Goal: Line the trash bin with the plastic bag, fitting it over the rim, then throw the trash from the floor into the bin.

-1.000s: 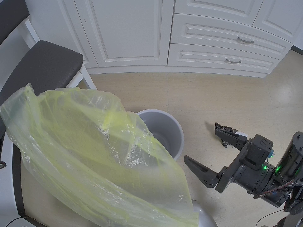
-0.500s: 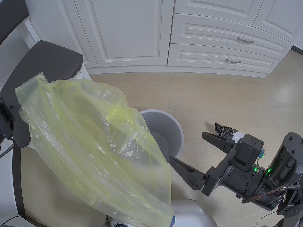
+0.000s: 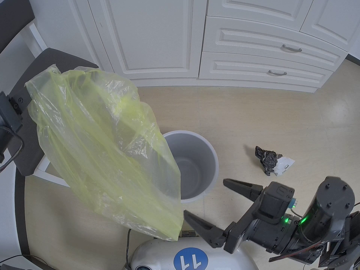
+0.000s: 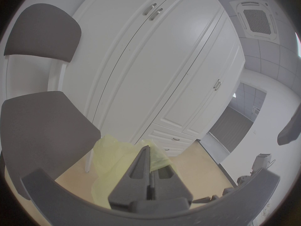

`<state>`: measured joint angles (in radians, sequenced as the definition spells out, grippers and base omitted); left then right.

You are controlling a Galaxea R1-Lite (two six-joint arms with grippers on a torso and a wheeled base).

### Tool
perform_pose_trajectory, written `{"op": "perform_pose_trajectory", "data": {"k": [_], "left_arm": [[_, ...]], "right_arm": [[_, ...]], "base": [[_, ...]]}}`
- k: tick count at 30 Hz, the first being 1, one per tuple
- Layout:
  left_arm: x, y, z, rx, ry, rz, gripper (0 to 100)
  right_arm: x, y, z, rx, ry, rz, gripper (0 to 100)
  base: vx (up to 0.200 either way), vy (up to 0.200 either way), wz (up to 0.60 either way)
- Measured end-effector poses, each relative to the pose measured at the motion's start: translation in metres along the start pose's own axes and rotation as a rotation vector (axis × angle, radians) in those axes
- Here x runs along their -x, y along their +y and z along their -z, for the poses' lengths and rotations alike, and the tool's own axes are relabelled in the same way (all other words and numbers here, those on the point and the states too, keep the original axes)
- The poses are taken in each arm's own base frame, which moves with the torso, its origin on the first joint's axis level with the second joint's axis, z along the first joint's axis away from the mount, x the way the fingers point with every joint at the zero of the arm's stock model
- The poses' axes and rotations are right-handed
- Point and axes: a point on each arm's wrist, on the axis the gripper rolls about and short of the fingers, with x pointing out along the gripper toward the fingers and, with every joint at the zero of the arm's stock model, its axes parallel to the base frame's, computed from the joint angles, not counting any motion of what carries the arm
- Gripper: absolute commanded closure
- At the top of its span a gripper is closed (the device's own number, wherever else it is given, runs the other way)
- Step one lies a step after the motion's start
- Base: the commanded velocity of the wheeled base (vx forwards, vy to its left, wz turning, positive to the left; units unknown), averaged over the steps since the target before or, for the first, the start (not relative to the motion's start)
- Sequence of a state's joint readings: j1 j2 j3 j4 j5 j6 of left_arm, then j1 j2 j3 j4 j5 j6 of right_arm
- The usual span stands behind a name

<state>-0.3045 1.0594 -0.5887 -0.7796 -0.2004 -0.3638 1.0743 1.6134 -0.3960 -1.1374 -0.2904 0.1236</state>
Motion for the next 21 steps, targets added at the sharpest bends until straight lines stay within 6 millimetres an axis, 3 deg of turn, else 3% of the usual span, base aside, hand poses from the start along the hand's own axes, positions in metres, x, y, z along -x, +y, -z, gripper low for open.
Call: {"op": "perform_pose_trajectory", "data": {"k": [12,21], "left_arm": [[-0.003,-0.014,-0.012,0.018,-0.065,0.024,100],[0.001,-0.020,-0.017,0.024,-0.087,0.054,100]], "right_arm": [[-0.018,0.017,0.026,-0.046,0.009,-0.013,0],[-0.037,0.018,0.052,-0.018,0.063,0.075,0]], "base": [[0.000,0.000,0.00],[0.000,0.000,0.00]]}}
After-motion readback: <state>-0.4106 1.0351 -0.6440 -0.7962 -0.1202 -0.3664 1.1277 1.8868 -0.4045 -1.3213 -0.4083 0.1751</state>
